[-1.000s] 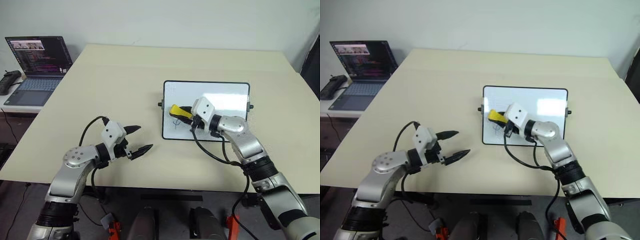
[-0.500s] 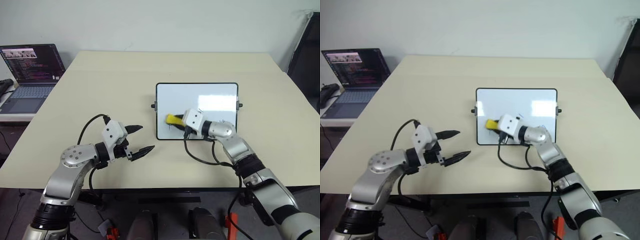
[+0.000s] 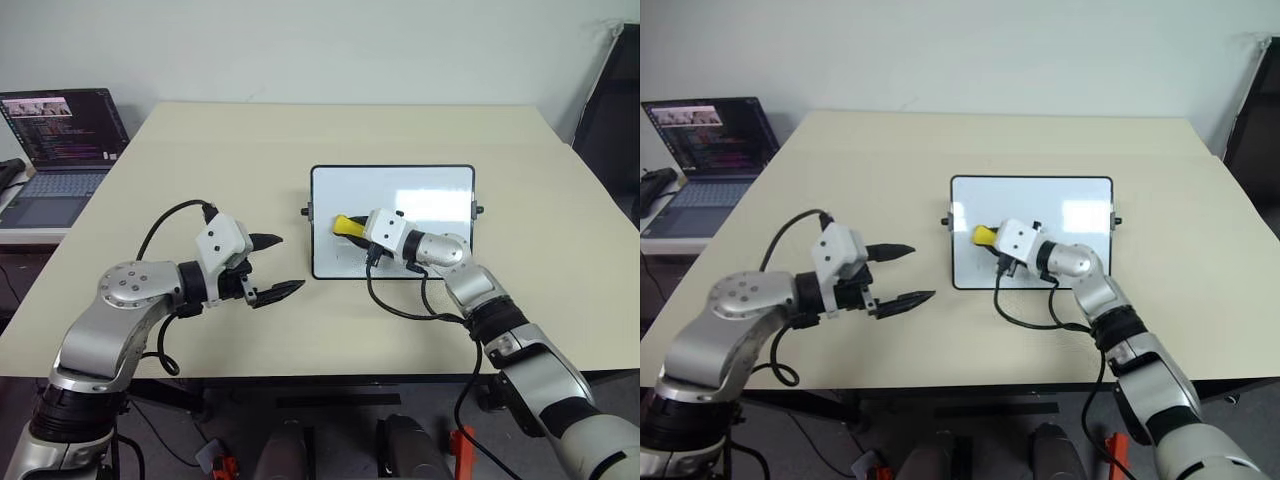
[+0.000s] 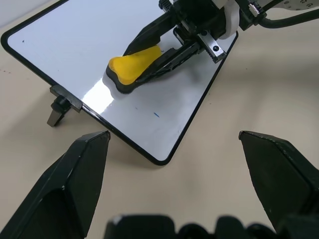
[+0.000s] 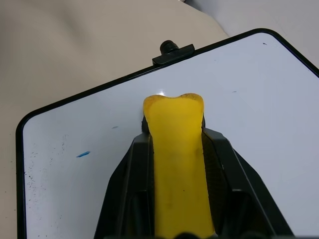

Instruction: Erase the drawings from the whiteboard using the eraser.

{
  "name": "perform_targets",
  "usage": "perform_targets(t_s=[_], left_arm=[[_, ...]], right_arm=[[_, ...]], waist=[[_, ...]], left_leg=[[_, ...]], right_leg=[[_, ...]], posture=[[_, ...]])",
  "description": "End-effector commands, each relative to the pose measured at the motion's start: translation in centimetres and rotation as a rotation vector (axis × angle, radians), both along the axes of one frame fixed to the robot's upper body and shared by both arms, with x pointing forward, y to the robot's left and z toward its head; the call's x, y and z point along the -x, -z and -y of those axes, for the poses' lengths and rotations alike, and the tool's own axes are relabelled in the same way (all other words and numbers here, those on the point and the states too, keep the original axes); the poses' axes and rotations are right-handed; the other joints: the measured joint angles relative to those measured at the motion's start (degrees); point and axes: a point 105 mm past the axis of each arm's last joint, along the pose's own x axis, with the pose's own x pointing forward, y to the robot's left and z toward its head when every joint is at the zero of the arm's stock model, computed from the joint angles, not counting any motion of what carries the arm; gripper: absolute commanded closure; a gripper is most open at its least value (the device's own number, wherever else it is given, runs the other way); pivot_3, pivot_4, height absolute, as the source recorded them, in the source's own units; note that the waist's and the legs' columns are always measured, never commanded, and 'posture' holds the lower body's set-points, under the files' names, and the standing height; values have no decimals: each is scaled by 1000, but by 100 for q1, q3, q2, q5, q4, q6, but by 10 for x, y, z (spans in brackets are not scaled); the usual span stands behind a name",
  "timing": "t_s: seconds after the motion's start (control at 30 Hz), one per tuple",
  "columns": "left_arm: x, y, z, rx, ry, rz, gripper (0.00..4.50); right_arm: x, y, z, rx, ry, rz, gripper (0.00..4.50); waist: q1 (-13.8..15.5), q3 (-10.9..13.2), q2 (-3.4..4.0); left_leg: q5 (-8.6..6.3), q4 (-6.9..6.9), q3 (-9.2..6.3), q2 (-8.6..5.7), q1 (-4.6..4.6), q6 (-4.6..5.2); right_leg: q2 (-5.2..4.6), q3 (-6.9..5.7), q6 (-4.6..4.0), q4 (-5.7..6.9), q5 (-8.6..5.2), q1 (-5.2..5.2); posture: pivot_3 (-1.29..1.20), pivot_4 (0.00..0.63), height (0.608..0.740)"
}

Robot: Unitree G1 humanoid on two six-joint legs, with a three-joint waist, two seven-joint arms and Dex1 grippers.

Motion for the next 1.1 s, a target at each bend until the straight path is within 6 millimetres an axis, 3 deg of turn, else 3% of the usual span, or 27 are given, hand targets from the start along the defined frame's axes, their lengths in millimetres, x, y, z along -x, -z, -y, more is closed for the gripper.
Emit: perform_targets(t_s=[0.03, 0.17, 0.23, 0.37, 0.53, 0.7, 0.83, 0.9, 1.0, 1.1], left_arm=[[3, -13, 1, -8, 16, 48, 0], [4, -13, 0, -13, 14, 44, 0], [4, -12, 0, -19, 16, 43, 0], [3, -13, 3, -17, 26, 46, 0], [1, -13, 4, -19, 38, 47, 0], [-3, -14, 9, -12, 60, 51, 0], [-5, -14, 11, -6, 75, 51, 0], [-5, -12, 12, -6, 80, 46, 0], [-7, -9, 11, -23, 87, 41, 0], [-11, -9, 10, -27, 94, 40, 0]], right_arm=[[14, 35, 0, 59, -41, -126, 3537], [30, 56, -1, 132, -108, -210, 3537], [27, 47, -3, 87, -95, -206, 3537], [1, 23, 5, 51, 33, -79, 3537], [-11, 11, 8, 44, 82, 1, 3537], [1, 33, 10, 115, 42, -34, 3537], [23, 55, 14, 164, -34, -142, 3537], [26, 55, 18, 171, -37, -142, 3537], [23, 31, 21, 77, -16, -111, 3537], [23, -26, 28, -95, -21, -66, 3537]], waist=[[0, -1, -1], [-15, -1, -1], [-16, -1, -1], [-24, 0, -1], [-3, -1, -1], [4, -1, -2], [16, -2, -3], [7, -2, -3], [4, -1, -3], [21, 7, 1]], left_leg=[[0, -1, 0, 0, 0, 0], [0, -1, 0, 0, 1, 0], [0, 0, 0, 1, 3, 0], [1, 3, 0, 1, 4, 2], [9, 6, -2, 0, 5, 11], [10, 6, -1, -1, 4, 12], [9, 2, -1, -1, 3, 11], [9, -1, 0, -1, 3, 11], [9, -2, 0, 0, 3, 11], [9, -1, -1, 0, -4, 11]], right_leg=[[0, 0, 0, -1, 0, 0], [0, 0, 0, 0, -1, 1], [0, -1, 1, 0, -1, 1], [0, 0, 0, 2, -2, 1], [0, 0, -11, 1, -14, 1], [0, 1, -13, 0, -14, 2], [0, 1, -11, -4, -15, 4], [0, 1, 6, -4, -5, 4], [0, 1, 14, -3, -9, 2], [0, 0, -7, -2, -21, -3]], posture=[[0, 150, 740], [0, 150, 740], [0, 150, 740], [0, 150, 740], [0, 150, 740], [0, 150, 740], [0, 150, 740], [0, 150, 740], [0, 150, 740], [0, 150, 740]])
